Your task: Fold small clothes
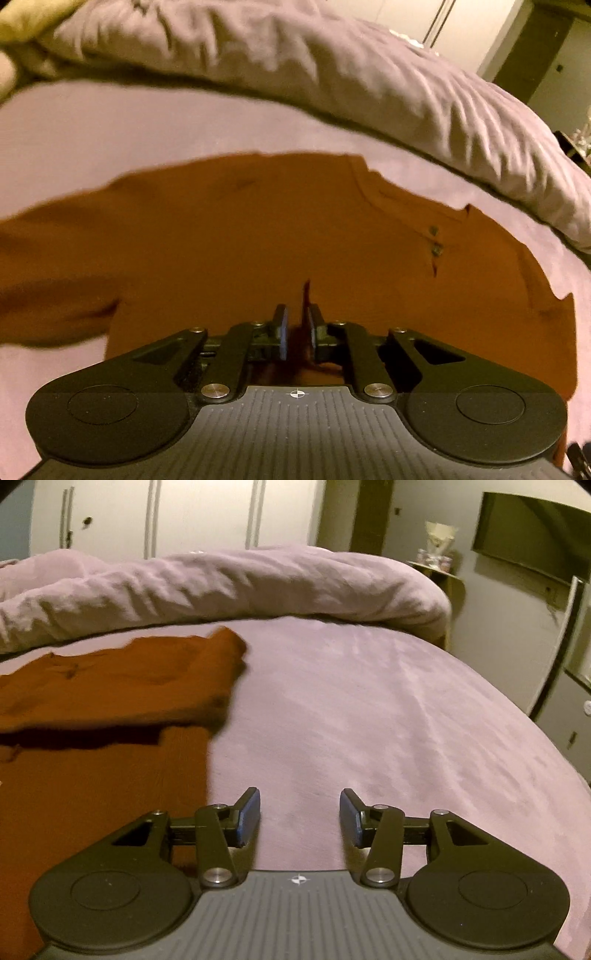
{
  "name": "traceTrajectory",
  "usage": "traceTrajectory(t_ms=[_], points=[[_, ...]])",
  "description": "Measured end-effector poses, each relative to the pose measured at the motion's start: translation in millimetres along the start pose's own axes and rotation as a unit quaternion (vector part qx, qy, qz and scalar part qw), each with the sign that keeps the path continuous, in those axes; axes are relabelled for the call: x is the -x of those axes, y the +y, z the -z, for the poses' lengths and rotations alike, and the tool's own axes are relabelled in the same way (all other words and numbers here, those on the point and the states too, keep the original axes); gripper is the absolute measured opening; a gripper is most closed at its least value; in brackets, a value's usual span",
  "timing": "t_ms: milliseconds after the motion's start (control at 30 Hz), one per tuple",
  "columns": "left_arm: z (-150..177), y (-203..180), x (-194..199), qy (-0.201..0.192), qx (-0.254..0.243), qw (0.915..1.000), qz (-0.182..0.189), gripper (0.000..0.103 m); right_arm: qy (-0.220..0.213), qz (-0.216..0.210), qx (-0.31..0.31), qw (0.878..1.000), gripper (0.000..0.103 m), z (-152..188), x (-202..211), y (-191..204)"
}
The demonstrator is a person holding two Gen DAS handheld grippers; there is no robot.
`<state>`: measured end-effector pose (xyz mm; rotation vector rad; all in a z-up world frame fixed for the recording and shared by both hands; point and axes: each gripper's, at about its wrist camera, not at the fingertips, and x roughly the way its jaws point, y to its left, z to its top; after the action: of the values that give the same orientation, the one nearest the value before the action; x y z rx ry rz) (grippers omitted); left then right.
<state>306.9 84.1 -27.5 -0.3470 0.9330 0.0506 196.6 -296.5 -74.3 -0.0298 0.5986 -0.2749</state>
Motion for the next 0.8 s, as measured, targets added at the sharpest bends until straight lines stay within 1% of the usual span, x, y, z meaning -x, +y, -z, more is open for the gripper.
traceTrajectory(t_ms=[33,67,100,133,167,200,233,267,300,333,367,433,500,567,633,733,800], points=[[2.1,2.0,-1.4,0.002,0.005,0.9999,0.014,0.035,-0.004,-0.006,0.007,1.000,0.049,-3.0,-0.1,6.4],[4.2,2.3,-2.4,0.003,0.011,0.9996,0.026,0.049,-0.010,-0.011,0.015,1.000,0.050,-6.3,-0.6,13.7],[5.5,3.6,-2.9,0.003,0.018,0.9990,0.040,0.054,-0.015,-0.016,0.022,1.000,0.051,-9.7,-1.1,20.3],[5.8,2.3,-5.0,0.007,0.023,0.9981,0.057,0.054,-0.021,-0.021,0.031,0.999,0.052,-13.6,-2.6,27.3],[5.9,-0.6,-6.9,0.011,0.022,0.9973,0.069,0.052,-0.026,-0.024,0.038,0.999,0.052,-16.7,-4.3,32.7],[7.3,-3.8,-9.7,0.012,0.020,0.9972,0.071,0.052,-0.030,-0.026,0.049,0.998,0.053,-19.3,-8.2,39.0],[6.2,-8.4,-13.1,0.013,0.012,0.9977,0.066,0.052,-0.029,-0.027,0.059,0.997,0.053,-21.3,-13.2,44.4],[5.6,-12.2,-16.3,0.013,0.003,0.9981,0.059,0.042,-0.025,-0.027,0.069,0.997,0.053,-23.1,-19.5,50.0],[4.9,-15.4,-18.5,0.012,-0.005,0.9987,0.049,0.026,-0.022,-0.030,0.075,0.996,0.053,-25.0,-25.5,54.3],[2.9,-18.6,-20.4,0.012,-0.012,0.9991,0.039,0.020,-0.020,-0.034,0.081,0.996,0.053,-26.7,-30.9,58.3],[0.8,-19.5,-21.2,0.013,-0.010,0.9991,0.039,0.014,-0.021,-0.035,0.088,0.995,0.052,-28.7,-35.4,62.1],[-2.0,-16.9,-18.0,0.005,0.000,0.9987,0.050,0.011,-0.025,-0.028,0.106,0.994,0.052,-31.8,-44.8,70.1],[-4.3,-17.6,-11.2,-0.019,-0.007,0.9982,0.056,0.010,-0.027,-0.018,0.117,0.993,0.051,-34.2,-53.8,74.2],[-8.0,-17.4,-3.1,-0.046,-0.017,0.9975,0.052,0.010,-0.025,-0.011,0.116,0.993,0.049,-37.3,-60.9,75.1],[-13.0,-13.2,4.8,-0.064,-0.010,0.9964,0.055,0.010,-0.024,-0.009,0.110,0.994,0.049,-40.9,-65.2,74.0],[-21.1,-4.4,15.5,-0.095,0.001,0.9949,0.033,0.010,-0.027,-0.002,0.111,0.993,0.049,-41.3,-66.9,72.9],[-25.8,6.1,20.5,-0.109,0.008,0.9939,0.011,0.010,-0.029,0.002,0.112,0.993,0.050,-39.5,-66.6,71.2]])
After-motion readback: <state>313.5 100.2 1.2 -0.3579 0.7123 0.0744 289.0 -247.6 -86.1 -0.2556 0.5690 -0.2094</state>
